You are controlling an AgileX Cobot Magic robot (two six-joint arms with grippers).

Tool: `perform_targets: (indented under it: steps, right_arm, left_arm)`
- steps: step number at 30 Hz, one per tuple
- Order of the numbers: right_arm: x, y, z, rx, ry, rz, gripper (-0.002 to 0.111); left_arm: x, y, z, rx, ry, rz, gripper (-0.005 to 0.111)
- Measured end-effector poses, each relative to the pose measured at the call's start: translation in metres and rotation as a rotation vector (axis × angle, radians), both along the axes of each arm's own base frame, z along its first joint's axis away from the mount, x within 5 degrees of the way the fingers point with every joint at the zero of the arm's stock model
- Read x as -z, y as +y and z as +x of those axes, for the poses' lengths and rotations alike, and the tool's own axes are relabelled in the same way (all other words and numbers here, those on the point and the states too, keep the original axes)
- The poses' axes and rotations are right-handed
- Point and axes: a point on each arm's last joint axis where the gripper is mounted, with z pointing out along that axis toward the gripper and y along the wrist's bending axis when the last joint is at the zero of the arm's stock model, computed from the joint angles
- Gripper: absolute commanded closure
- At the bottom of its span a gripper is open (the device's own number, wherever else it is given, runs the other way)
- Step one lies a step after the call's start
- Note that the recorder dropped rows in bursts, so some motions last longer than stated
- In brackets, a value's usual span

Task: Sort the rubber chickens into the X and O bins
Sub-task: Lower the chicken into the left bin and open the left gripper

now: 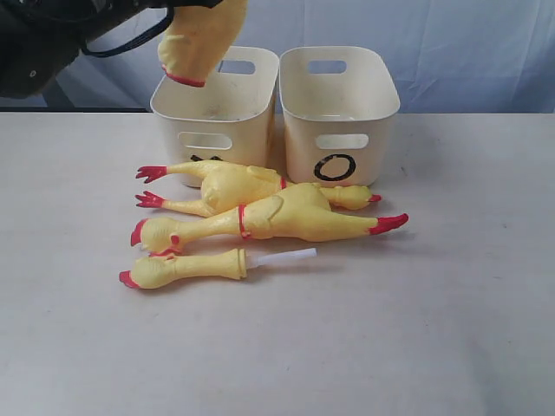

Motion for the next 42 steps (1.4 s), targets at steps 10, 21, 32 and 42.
perform_targets:
  steps: [10,21,32,42]
  right_arm:
    - [0.000,0.000,0.000,0.000,0.000,0.000,0.109]
    - [0.000,0.000,0.000,0.000,0.000,0.000,0.109]
    - [0.000,0.000,0.000,0.000,0.000,0.000,0.109]
    - [0.000,0.000,0.000,0.000,0.000,0.000,0.109]
  left_arm:
    - [0.057,0.027,0.047,-0.006,0.032,-0.162,0.107]
    - [0.099,0.024,0.093,-0.096,0.195,-0.083,0.107]
    - [0.124,0.016,0.097,-0.088,0.285,0.065,0.088]
    - [0.138,0.015,0.099,-0.091,0.324,0.111,0.049]
